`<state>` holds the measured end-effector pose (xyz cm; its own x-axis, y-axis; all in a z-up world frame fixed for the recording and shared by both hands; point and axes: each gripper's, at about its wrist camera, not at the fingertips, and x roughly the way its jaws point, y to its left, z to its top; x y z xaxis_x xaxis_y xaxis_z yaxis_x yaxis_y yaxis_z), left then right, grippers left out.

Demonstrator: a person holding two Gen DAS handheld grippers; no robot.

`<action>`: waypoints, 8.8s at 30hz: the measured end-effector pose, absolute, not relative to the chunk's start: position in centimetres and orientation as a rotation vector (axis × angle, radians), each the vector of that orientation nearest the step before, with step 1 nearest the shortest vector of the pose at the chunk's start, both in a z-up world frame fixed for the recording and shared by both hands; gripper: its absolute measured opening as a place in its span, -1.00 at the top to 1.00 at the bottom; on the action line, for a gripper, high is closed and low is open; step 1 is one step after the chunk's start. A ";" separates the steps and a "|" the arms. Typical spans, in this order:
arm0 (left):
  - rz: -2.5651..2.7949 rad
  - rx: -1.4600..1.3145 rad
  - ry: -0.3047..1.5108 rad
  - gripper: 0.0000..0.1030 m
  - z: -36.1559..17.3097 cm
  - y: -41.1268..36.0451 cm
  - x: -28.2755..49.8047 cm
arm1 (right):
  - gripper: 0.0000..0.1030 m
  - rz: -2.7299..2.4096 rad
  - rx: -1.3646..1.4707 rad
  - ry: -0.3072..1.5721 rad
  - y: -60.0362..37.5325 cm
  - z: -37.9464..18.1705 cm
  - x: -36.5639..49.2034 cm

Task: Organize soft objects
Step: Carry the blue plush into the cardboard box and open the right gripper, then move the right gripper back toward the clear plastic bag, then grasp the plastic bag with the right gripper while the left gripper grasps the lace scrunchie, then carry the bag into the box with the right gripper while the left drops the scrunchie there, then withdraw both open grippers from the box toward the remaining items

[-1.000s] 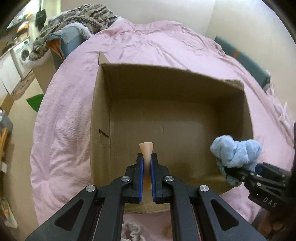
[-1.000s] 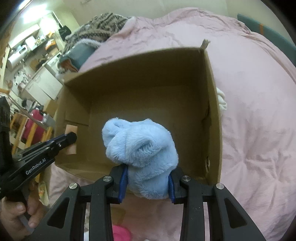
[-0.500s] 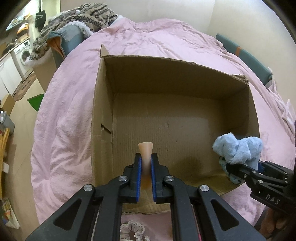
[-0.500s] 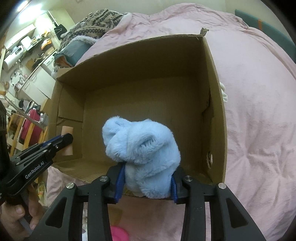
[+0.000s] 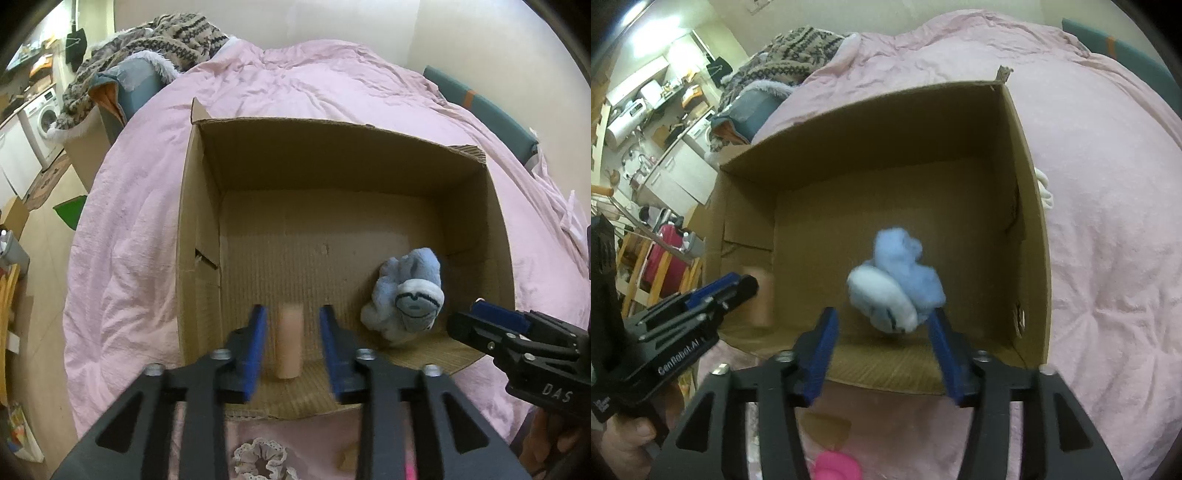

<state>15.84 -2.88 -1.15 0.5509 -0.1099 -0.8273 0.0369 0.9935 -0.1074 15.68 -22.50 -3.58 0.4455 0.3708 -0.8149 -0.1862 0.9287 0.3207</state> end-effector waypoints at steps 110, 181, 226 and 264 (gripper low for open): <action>-0.088 -0.323 1.325 0.85 -6.4 0.9 5.7 | 0.36 0.350 0.200 1.220 -23.4 -4.8 5.9; -0.101 -0.071 0.835 0.85 0.3 -1.5 14.1 | 0.36 0.290 0.151 1.038 -24.2 -3.0 15.4; -0.099 -0.084 0.822 -0.34 0.6 -1.9 13.4 | -0.44 0.276 0.209 0.975 -25.2 -1.7 15.4; -0.035 -0.116 0.973 -0.34 0.8 -0.1 3.2 | -0.44 0.389 0.209 1.038 -23.3 -1.0 5.4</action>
